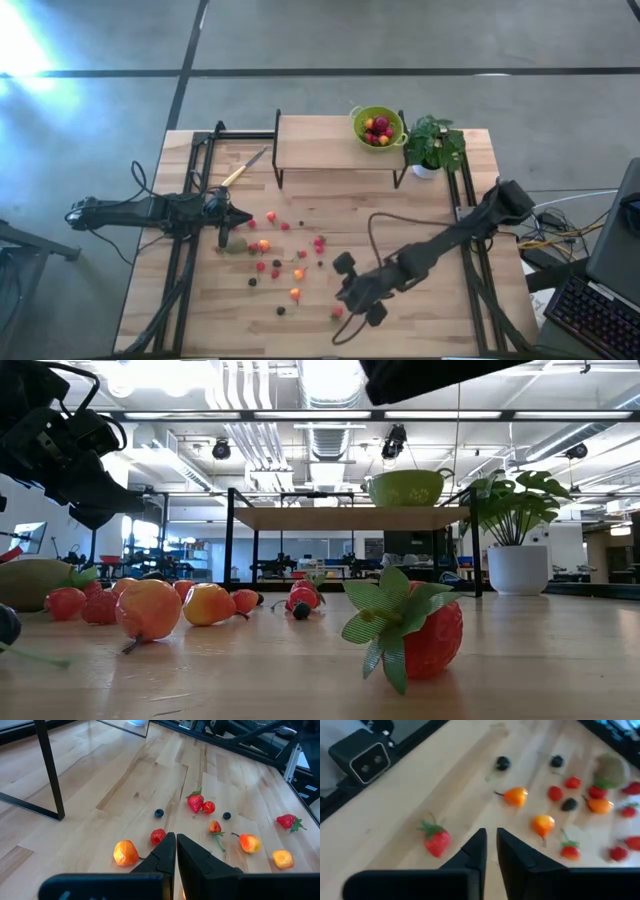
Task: Build produce basket
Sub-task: Put the strawberry into the green basket
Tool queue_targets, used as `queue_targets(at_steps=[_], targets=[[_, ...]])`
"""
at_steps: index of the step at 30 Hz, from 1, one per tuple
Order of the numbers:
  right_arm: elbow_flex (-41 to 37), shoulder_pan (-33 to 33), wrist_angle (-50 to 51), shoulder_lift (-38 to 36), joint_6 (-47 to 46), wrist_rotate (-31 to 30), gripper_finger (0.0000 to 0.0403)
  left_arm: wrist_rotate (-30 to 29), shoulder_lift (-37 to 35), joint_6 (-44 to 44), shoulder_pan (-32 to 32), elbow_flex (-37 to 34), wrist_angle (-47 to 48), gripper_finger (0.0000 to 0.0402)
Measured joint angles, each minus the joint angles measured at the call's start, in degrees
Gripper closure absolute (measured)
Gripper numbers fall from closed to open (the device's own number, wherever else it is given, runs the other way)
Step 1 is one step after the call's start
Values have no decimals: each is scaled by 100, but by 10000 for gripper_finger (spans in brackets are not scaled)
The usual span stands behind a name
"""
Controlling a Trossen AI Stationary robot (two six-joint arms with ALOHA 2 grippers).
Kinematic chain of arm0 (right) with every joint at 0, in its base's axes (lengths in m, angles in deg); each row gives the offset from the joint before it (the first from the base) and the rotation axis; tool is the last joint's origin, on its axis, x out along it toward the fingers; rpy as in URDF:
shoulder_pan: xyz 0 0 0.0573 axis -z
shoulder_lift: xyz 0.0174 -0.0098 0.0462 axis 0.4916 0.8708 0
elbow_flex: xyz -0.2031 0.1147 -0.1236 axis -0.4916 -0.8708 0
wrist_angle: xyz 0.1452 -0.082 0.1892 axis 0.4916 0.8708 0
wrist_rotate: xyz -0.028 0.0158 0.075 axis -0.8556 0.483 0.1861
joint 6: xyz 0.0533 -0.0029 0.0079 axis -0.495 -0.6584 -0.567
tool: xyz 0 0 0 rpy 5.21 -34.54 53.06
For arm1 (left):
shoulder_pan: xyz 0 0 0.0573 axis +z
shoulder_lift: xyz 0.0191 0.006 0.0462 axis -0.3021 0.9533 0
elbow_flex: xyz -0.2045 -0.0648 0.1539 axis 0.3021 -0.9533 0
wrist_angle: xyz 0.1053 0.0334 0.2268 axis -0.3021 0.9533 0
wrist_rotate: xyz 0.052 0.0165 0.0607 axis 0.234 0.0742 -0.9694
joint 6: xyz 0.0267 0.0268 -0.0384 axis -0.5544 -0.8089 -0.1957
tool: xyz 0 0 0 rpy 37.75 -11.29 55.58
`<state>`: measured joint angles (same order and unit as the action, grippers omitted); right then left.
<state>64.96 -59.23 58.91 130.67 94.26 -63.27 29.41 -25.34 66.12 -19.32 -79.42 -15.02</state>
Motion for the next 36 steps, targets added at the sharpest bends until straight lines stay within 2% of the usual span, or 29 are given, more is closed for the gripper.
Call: queue_targets(at_steps=[10,18,25,36], targets=[[893,-337,69,1011,160,0,271,0,0,0,-2,0,0,381],[1536,-439,629,1764,208,-37,237,0,2,2,0,0,2,381],[1625,-487,721,2006,103,-42,244,-1,1,1,-2,0,0,381],[1586,-485,721,2167,-311,-18,314,-2,2,0,0,0,0,381]])
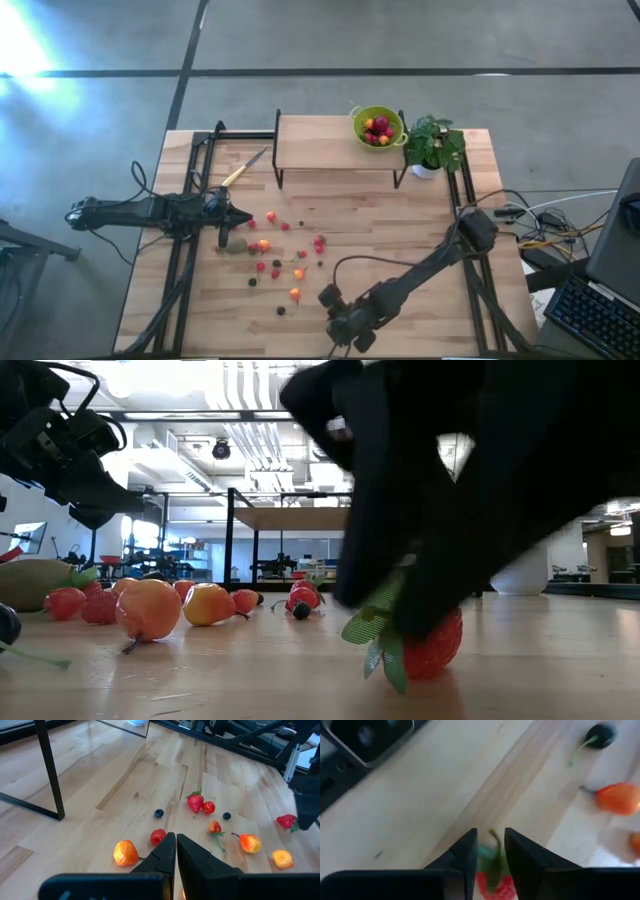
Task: Build produce basket
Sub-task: Put the strawberry into the green basket
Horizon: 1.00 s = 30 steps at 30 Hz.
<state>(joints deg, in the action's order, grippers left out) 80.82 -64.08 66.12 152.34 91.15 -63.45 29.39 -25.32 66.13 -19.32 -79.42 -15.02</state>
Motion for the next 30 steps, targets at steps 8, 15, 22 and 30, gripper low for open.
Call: queue_targets(at_steps=[8,15,22,30], targets=[[0,0,3,104,-135,-28,367,0,0,1,0,0,0,380],[0,2,68,90,-185,-28,393,1,0,1,-2,0,0,381],[0,2,88,72,-216,-33,394,2,0,0,-2,0,0,381],[0,23,541,-354,-259,-212,394,2,-1,1,-1,0,0,381]])
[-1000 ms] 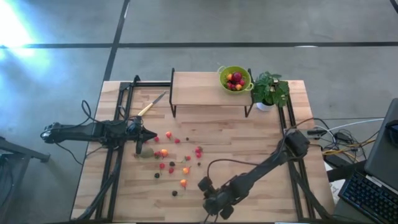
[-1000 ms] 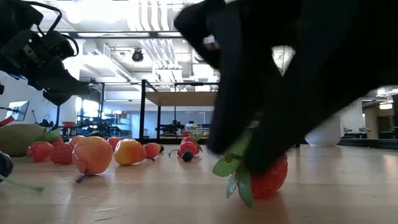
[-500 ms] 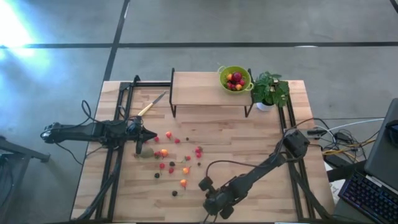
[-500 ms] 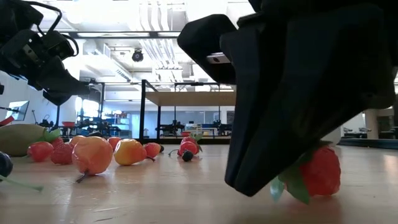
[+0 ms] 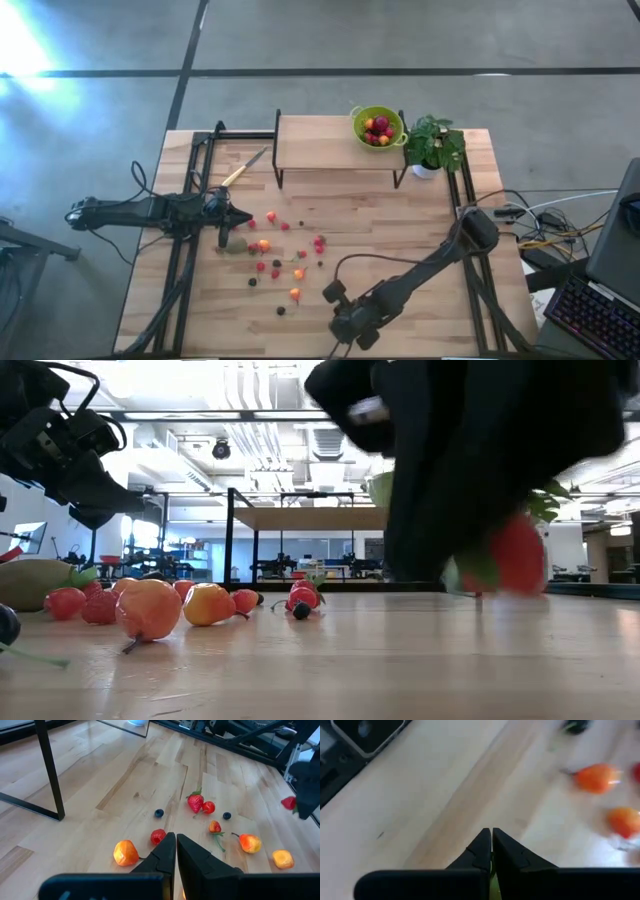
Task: Build produce basket
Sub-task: Put the strawberry into the green basket
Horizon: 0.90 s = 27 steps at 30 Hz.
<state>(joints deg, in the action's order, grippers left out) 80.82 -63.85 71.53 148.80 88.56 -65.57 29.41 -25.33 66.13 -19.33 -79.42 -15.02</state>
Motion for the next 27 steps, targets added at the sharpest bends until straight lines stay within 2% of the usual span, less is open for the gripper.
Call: queue_targets(at_steps=[11,27], targets=[[-50,342,578,-1128,268,-286,395,0,-1,-1,-1,0,0,381],[-66,1472,1086,-2441,766,-286,395,-2,-1,0,-1,0,0,381]])
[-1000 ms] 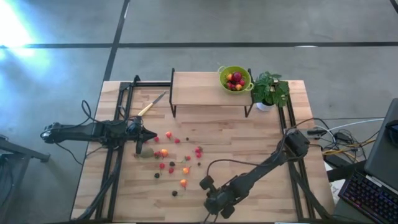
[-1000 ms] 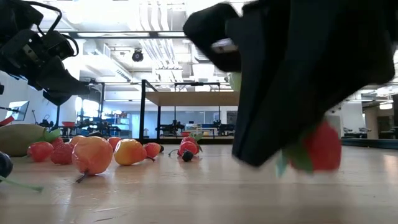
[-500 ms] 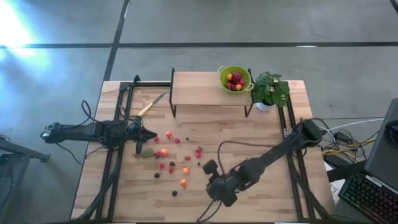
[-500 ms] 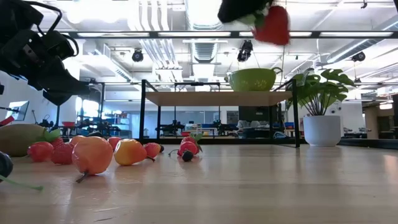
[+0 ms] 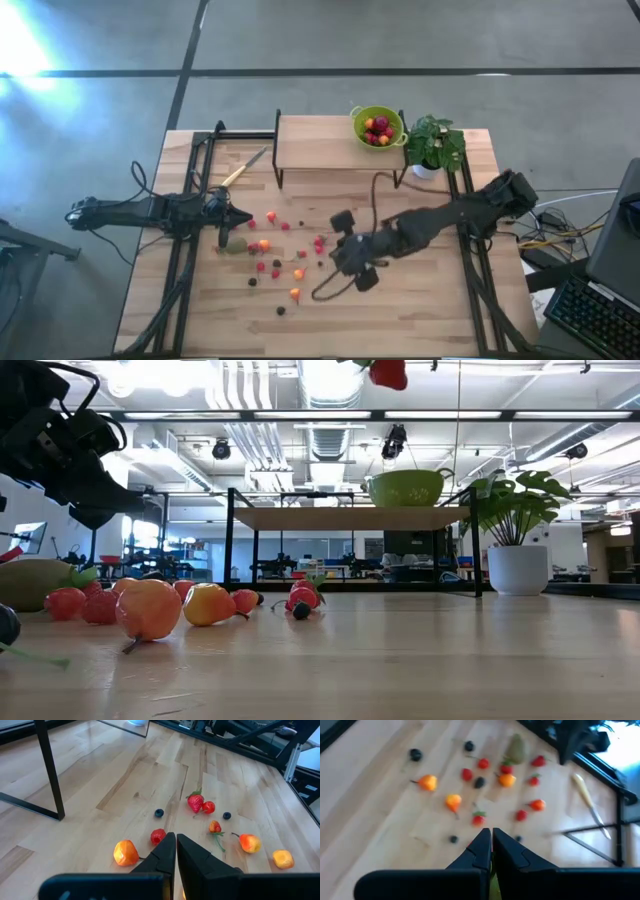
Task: Build produce basket
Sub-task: Put the strawberry into the green basket
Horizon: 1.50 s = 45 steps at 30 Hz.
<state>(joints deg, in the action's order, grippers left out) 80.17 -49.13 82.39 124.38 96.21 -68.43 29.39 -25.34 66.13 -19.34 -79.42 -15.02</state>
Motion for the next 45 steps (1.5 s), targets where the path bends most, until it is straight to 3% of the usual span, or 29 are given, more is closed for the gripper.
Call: queue_targets(at_steps=[12,32,38,45], targets=[[-33,1267,624,-901,-151,21,395,1,0,-1,0,0,0,381],[-197,5072,620,-1122,-204,2,394,1,0,-1,0,0,0,381],[-481,5593,349,-1120,-165,6,394,0,0,-1,0,0,0,381],[-614,5768,21,-1120,-329,35,390,1,0,0,1,0,0,381]])
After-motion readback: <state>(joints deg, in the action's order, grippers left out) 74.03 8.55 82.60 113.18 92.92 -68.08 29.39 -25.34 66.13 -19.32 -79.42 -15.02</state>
